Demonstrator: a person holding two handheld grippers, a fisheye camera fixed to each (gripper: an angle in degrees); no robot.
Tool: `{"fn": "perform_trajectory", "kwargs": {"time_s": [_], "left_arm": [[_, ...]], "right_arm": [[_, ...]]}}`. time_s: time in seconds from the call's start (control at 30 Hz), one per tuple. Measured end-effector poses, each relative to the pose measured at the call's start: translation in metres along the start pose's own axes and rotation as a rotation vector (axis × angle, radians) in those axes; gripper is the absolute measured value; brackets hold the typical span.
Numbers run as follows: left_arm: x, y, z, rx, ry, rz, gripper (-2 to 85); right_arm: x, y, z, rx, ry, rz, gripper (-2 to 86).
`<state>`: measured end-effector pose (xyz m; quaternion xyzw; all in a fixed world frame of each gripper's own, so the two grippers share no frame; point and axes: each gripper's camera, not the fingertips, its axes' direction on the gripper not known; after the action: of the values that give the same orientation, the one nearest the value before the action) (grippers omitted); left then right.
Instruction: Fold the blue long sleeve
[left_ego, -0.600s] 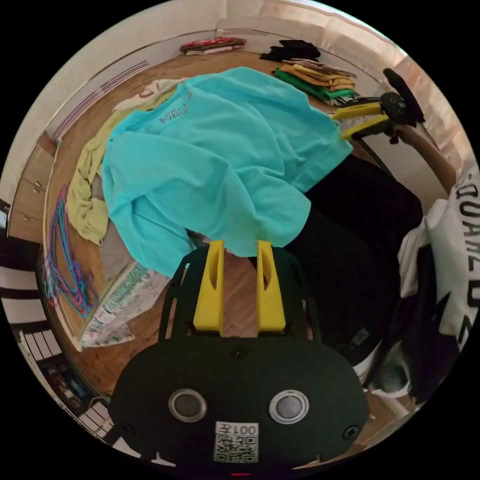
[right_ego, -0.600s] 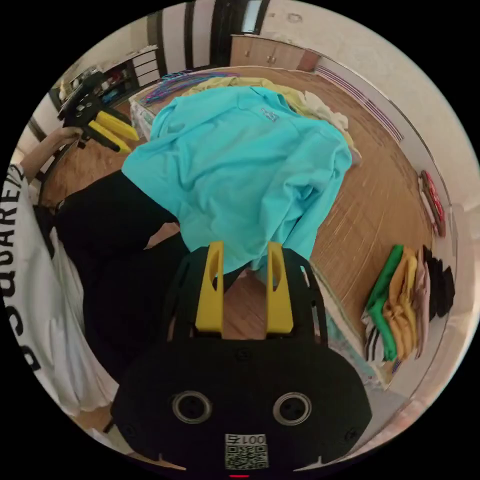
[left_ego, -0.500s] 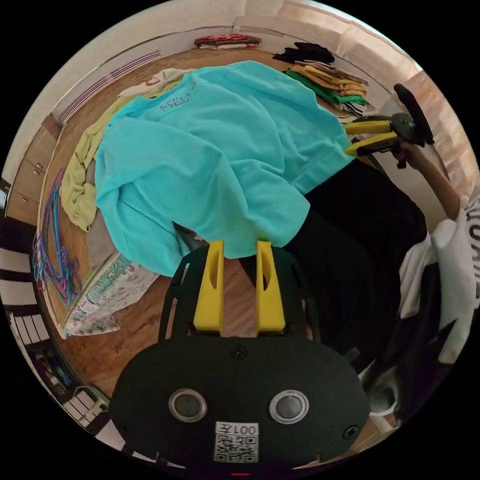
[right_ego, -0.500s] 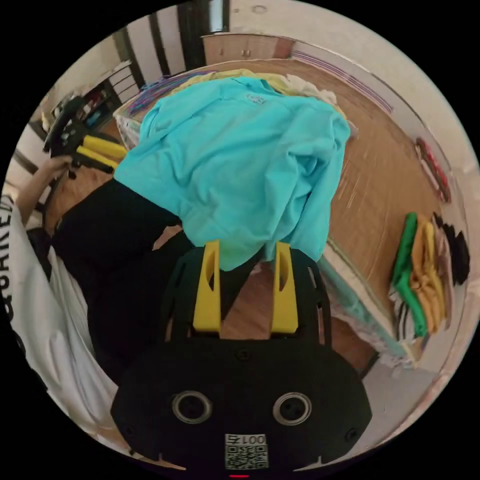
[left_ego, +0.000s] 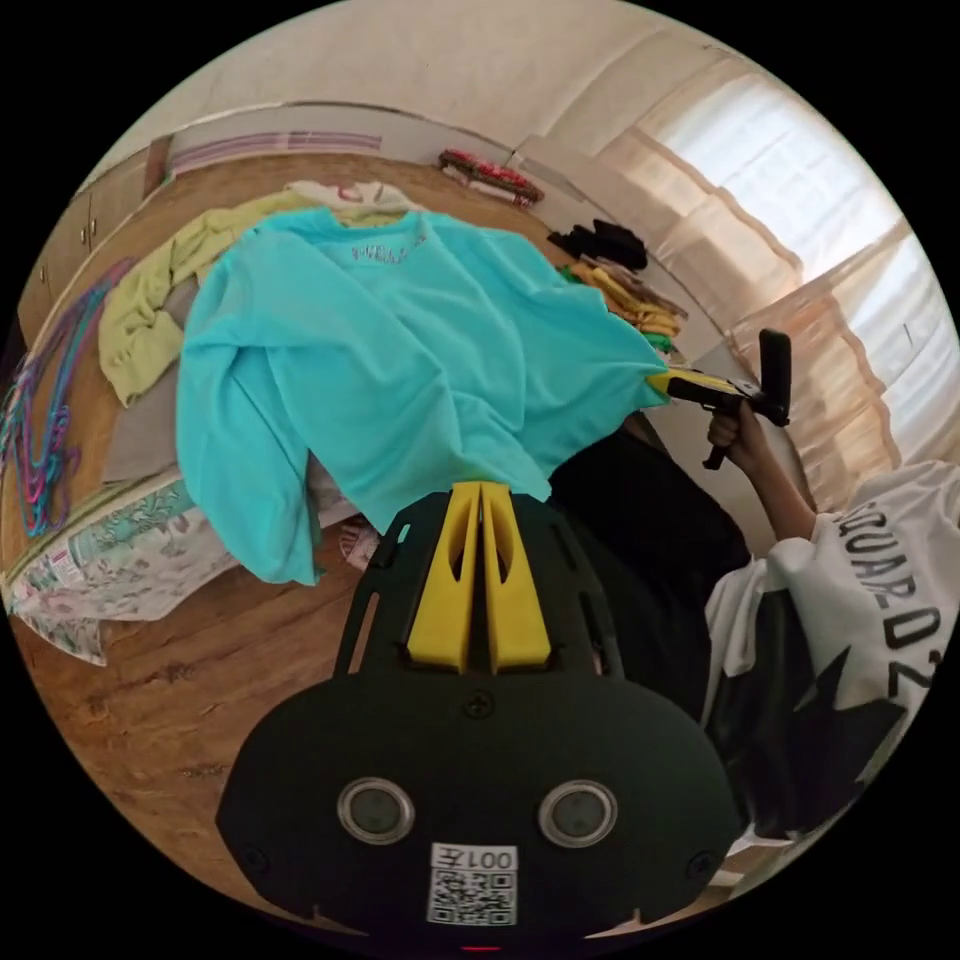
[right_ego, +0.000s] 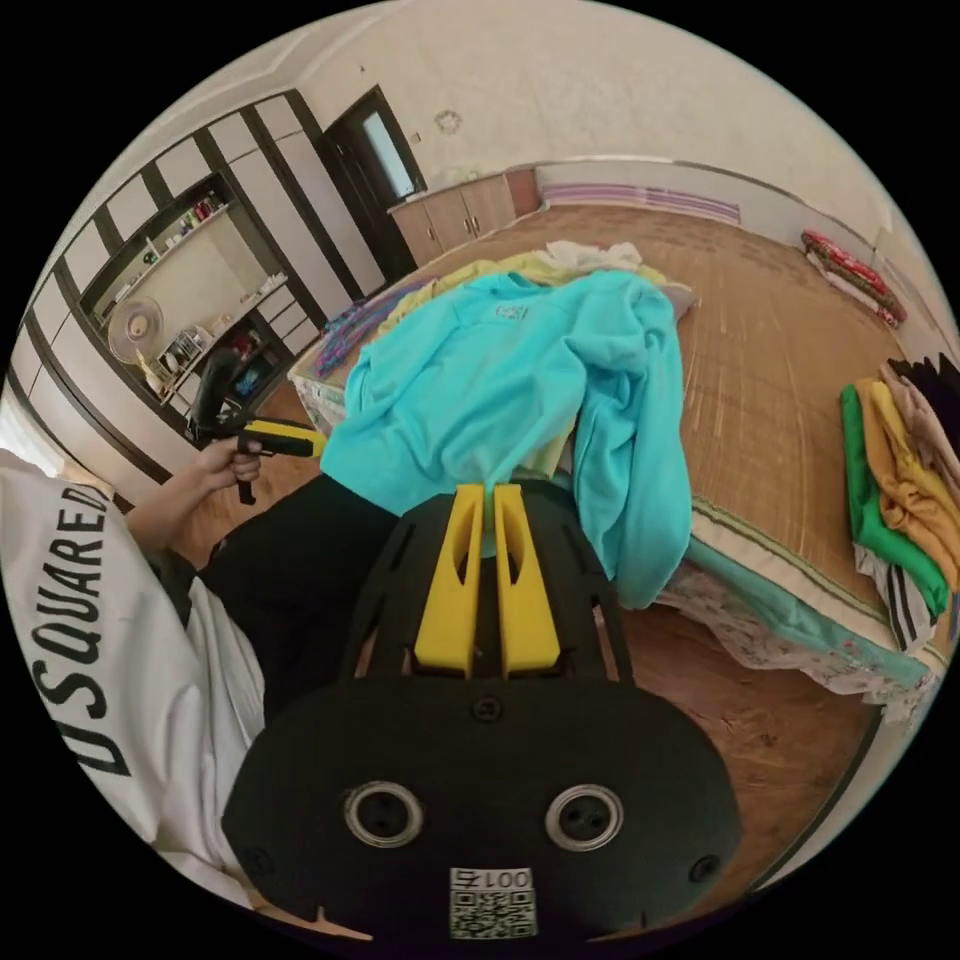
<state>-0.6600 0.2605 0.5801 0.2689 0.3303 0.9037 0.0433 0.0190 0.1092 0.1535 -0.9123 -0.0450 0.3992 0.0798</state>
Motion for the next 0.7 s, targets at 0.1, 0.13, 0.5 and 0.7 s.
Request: {"fn": "perform_trajectory", "kwargs": {"time_s": [0.1, 0.13, 0.5, 0.7], "left_arm": [[0.006, 0.015, -0.049, 0.115, -0.083, 0.033, -1.0], [0.007, 0.018, -0.061, 0.138, -0.106, 0.041, -0.9], [0.027, 0.054, -0.083, -0.052, -0.281, 0.155, 8.4], [0.037, 0.051, -0.013, -0.216, -0.25, 0.283, 11.1]], "right_arm": [[0.007, 0.017, -0.041, 0.119, -0.01, 0.004, 1.3], [0.008, 0.02, -0.049, 0.139, -0.01, 0.007, 1.3], [0.024, 0.079, -0.088, 0.201, -0.046, 0.019, 1.1], [0.022, 0.106, -0.085, 0.185, -0.029, 0.012, 1.2]]}}
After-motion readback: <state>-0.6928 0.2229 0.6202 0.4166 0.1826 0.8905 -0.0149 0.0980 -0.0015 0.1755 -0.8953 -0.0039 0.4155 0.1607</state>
